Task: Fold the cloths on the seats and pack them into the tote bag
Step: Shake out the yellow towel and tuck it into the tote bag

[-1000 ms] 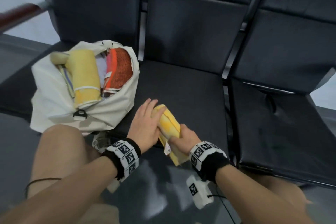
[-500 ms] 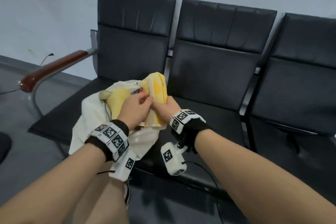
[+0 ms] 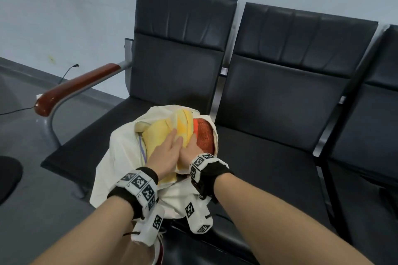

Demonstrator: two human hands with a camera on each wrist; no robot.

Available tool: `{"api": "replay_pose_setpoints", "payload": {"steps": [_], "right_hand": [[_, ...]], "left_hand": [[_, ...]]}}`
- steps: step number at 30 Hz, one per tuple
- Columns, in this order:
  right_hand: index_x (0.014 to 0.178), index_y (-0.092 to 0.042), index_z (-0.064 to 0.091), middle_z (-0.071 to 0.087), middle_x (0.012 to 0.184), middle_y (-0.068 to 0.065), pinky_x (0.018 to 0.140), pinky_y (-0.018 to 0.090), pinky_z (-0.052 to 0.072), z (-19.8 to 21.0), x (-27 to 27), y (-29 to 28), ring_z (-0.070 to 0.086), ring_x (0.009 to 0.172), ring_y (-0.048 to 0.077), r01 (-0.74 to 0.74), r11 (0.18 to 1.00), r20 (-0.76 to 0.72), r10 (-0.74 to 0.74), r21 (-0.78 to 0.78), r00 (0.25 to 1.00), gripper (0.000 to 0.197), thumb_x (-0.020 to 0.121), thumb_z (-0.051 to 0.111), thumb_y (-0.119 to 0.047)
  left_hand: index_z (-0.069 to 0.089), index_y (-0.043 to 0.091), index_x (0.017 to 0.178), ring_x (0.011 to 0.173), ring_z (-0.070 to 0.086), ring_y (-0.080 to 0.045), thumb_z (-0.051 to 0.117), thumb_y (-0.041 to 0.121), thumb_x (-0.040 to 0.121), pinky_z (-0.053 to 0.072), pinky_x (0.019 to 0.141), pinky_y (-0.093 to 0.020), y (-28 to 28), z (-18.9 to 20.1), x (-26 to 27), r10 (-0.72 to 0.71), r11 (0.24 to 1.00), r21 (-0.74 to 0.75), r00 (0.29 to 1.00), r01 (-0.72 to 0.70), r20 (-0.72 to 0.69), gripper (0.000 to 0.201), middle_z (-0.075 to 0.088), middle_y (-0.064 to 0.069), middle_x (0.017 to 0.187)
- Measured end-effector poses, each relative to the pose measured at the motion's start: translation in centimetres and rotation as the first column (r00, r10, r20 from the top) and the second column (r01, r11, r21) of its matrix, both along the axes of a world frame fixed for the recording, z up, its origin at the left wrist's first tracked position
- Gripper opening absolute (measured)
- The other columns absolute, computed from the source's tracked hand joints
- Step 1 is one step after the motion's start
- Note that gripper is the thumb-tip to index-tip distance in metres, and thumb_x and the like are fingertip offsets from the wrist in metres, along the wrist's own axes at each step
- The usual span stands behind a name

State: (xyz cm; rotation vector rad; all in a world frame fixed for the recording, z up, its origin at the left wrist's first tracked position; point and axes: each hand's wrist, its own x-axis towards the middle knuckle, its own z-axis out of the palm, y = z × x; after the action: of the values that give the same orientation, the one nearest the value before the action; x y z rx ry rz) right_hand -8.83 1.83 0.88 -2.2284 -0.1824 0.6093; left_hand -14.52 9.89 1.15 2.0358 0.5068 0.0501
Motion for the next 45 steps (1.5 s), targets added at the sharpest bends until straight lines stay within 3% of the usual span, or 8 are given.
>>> {"api": "replay_pose_setpoints", "payload": {"steps": [4,8,12,15,25,32,38,45], "right_hand": [[0.153,-0.001,0.01,0.026,0.153,0.016,0.111,0.039,0.028,-1.3,0.3,0.6,0.029,0.138,0.032,-0.021,0.96,0.248,0.093,-0.279,0.964,0.065,0.104,0.033,-0.036],[0.152,0.001,0.006,0.023,0.154,0.017,0.116,0.04,0.024,-1.3,0.5,0.0,0.026,0.141,0.033,-0.16,0.936,0.166,0.22,-0.313,0.961,0.085,0.094,0.053,-0.038],[0.137,-0.012,0.038,0.053,0.129,0.017,0.101,0.045,0.044,0.6,-0.2,-2.2,0.053,0.119,0.036,-0.211,0.95,0.2,0.259,-0.232,0.945,0.055,0.09,0.053,-0.037],[0.125,-0.017,0.049,0.061,0.116,0.012,0.093,0.043,0.05,3.2,-1.1,-5.2,0.059,0.108,0.034,-0.192,0.957,0.264,0.246,-0.217,0.932,0.042,0.087,0.054,-0.033],[0.148,-0.019,0.035,0.05,0.14,0.012,0.103,0.044,0.045,11.4,-4.9,-16.2,0.048,0.127,0.033,-0.019,0.979,0.398,0.1,-0.203,0.912,0.063,0.091,0.056,-0.037],[0.148,-0.02,0.037,0.051,0.141,0.008,0.104,0.039,0.044,13.5,-6.4,-22.9,0.05,0.128,0.028,0.024,0.987,0.439,0.048,-0.157,0.897,0.061,0.094,0.057,-0.039],[0.143,-0.022,0.044,0.06,0.13,0.003,0.091,0.027,0.043,7.8,-3.8,-26.1,0.056,0.118,0.022,0.065,0.996,0.304,-0.043,-0.064,0.952,0.055,0.093,0.059,-0.039],[0.145,-0.021,0.041,0.063,0.121,0.004,0.092,0.028,0.043,-0.7,3.5,-25.9,0.058,0.116,0.022,-0.01,0.996,0.065,0.016,-0.088,0.998,0.054,0.095,0.056,-0.036]], "left_hand": [[0.035,0.011,0.153,0.145,0.031,-0.023,0.024,0.058,0.101,0.02,0.12,-0.034,-0.2,-1.2,0.8,-0.07,0.996,0.048,0.996,0.072,-0.051,0.071,0.033,-0.007,0.158],[0.041,0.007,0.146,0.143,0.031,-0.028,0.036,0.048,0.104,0.024,0.12,-0.044,-0.1,-1.7,0.8,0.028,0.997,0.075,0.999,-0.026,-0.021,0.06,0.027,-0.012,0.158],[0.032,0.015,0.154,0.15,0.015,-0.028,0.033,0.048,0.104,0.016,0.122,-0.043,-0.6,-0.8,0.1,0.016,0.953,0.302,0.999,0.001,-0.052,0.059,0.012,-0.011,0.165],[0.025,0.022,0.156,0.151,0.011,-0.025,0.033,0.047,0.104,0.015,0.122,-0.043,-2.0,0.8,-0.7,-0.005,0.951,0.31,1.0,0.011,-0.022,0.058,0.011,-0.009,0.165],[0.032,0.017,0.153,0.148,0.023,-0.022,0.039,0.039,0.104,0.024,0.12,-0.045,-11.0,8.6,-2.8,-0.212,0.911,0.392,0.959,0.124,0.188,0.054,0.029,-0.008,0.159],[0.034,0.019,0.152,0.145,0.03,-0.024,0.044,0.042,0.103,0.027,0.118,-0.043,-16.1,9.1,-3.9,-0.28,0.899,0.401,0.935,0.176,0.218,0.055,0.035,-0.008,0.156],[0.037,0.017,0.149,0.142,0.033,-0.021,0.048,0.038,0.102,0.026,0.119,-0.038,-18.9,3.5,-1.3,-0.244,0.925,0.339,0.953,0.173,0.181,0.053,0.039,-0.007,0.152],[0.03,0.021,0.152,0.141,0.033,-0.019,0.05,0.037,0.1,0.027,0.115,-0.033,-19.9,-4.4,5.5,-0.195,0.95,0.247,0.981,0.189,-0.001,0.057,0.034,-0.005,0.154]]}}
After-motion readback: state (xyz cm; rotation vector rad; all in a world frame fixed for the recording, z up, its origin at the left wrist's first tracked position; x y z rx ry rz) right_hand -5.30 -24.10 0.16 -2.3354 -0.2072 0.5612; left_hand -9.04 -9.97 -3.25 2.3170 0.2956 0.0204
